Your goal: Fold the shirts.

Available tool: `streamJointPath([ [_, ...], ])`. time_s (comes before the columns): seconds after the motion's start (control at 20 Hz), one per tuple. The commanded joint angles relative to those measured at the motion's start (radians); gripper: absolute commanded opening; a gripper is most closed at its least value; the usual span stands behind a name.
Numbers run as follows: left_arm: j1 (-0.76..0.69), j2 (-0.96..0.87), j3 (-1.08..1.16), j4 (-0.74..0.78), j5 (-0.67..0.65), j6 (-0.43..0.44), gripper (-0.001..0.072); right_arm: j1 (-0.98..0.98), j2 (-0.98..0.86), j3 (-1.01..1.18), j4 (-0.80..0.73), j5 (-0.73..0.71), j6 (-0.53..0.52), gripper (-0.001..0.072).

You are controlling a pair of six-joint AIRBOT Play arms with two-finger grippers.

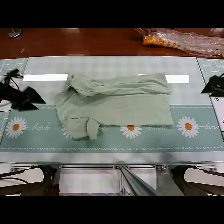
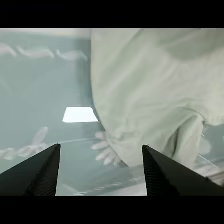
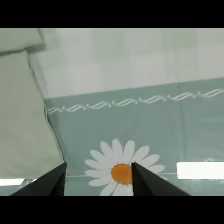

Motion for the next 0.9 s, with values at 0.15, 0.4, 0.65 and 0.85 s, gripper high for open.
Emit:
streamJointPath([
  [0.15, -0.037, 0.055, -0.406, -0.170, 0.294, 0.130, 0.0612, -0.077, 0.055, -0.218, 0.158, -0.080, -0.067, 0.0496],
  [0.4, -0.146, 0.036, -0.434, -0.221, 0.481, 0.134, 0.0490, -0.077, 0.055, -0.218, 0.168, -0.081, -0.069, 0.0495],
  [0.65, -0.157, 0.037, -0.434, -0.323, 0.449, 0.241, 0.0021, -0.080, 0.055, -0.222, 0.070, -0.039, -0.074, 0.0498],
  [0.85, -0.140, 0.046, -0.434, -0.324, 0.397, 0.252, 0.0021, -0.211, 0.055, -0.409, 0.222, -0.050, -0.077, 0.0592],
])
